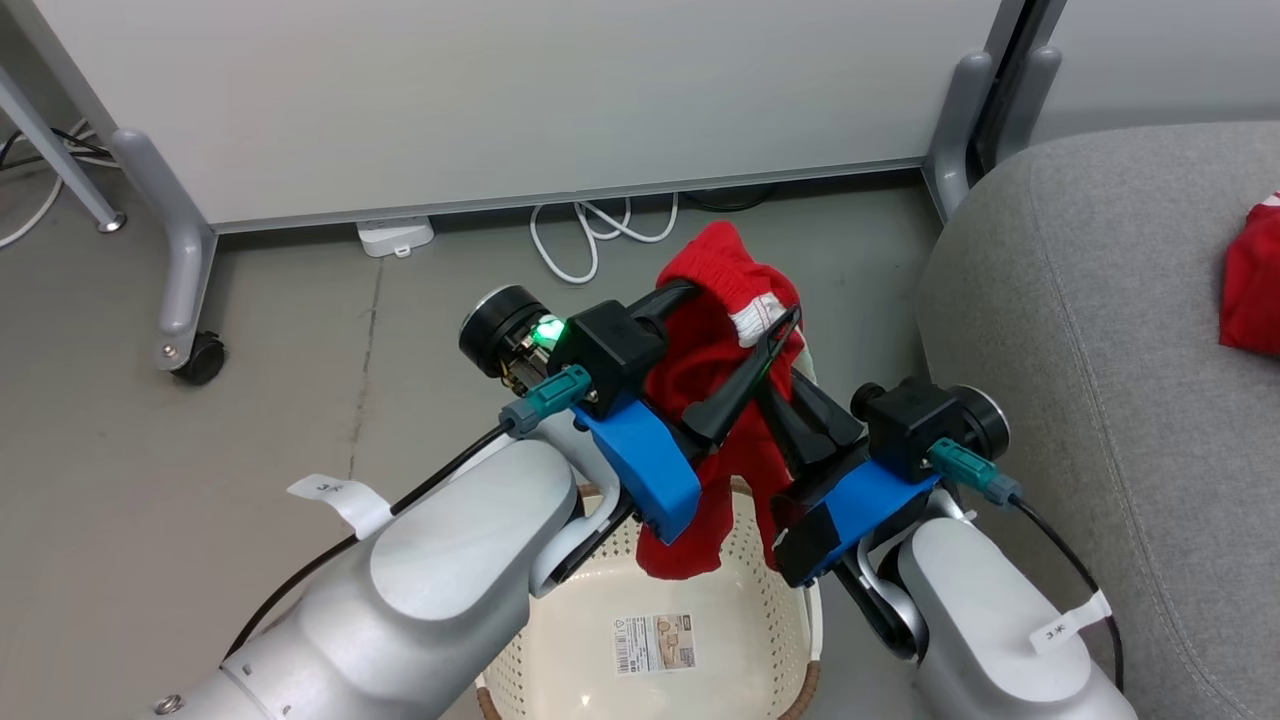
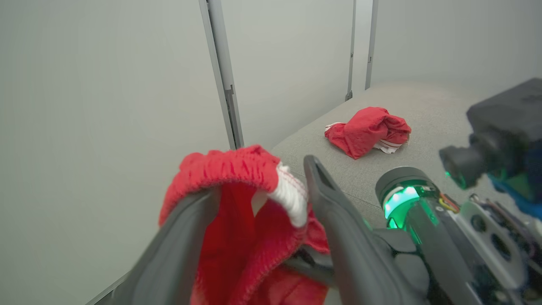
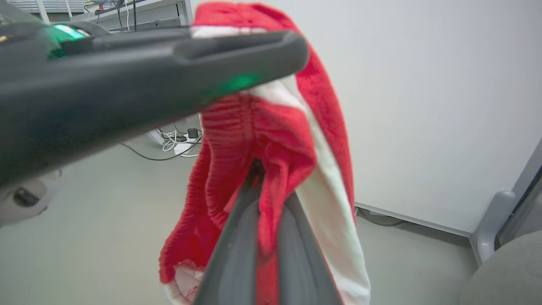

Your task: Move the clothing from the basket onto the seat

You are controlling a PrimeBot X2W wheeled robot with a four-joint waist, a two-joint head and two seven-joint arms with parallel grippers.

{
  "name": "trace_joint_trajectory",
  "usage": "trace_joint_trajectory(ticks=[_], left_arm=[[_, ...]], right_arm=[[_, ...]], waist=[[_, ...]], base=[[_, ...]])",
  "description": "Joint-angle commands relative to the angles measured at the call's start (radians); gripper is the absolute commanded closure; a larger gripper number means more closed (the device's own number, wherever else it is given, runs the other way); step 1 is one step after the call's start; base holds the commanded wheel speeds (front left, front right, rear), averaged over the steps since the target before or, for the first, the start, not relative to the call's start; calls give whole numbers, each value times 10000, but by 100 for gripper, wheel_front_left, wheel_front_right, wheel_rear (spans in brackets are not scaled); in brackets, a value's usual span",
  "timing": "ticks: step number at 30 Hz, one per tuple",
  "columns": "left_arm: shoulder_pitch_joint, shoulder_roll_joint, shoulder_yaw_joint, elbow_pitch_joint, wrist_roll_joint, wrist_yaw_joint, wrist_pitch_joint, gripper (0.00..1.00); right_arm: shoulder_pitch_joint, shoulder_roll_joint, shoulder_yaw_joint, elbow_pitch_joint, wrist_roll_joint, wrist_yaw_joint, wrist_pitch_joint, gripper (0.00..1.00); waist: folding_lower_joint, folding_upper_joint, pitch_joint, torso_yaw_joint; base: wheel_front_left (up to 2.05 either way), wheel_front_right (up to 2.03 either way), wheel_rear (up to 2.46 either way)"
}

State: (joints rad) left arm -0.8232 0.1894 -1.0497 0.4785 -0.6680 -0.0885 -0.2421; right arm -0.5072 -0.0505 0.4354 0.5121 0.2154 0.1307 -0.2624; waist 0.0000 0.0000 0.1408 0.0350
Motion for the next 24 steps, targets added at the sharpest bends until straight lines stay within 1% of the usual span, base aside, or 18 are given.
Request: trace_joint_trajectory(ticks=[1, 9, 17, 24], left_arm=[[95, 62, -16, 25, -48, 13, -16, 0], [235, 265, -91, -128, 35, 142, -44, 0], [533, 787, -212, -495, 171, 297, -9, 0], [642, 1104, -295, -890, 245, 438, 59, 0]], right_arm=[[-136, 2, -102, -72, -12, 3, -38, 100], [-121, -1, -791, -317, -193, 3, -38, 100], [-35, 0, -1285, -611, -227, 3, -39, 100], [173, 1, -1617, -927, -183, 3, -38, 100]], waist=[[0, 0, 42, -24], [0, 0, 320, -423], [0, 0, 632, -1256], [0, 0, 855, -2049]], base=[[0, 0, 0], [0, 0, 0], [0, 0, 0], [0, 0, 0]])
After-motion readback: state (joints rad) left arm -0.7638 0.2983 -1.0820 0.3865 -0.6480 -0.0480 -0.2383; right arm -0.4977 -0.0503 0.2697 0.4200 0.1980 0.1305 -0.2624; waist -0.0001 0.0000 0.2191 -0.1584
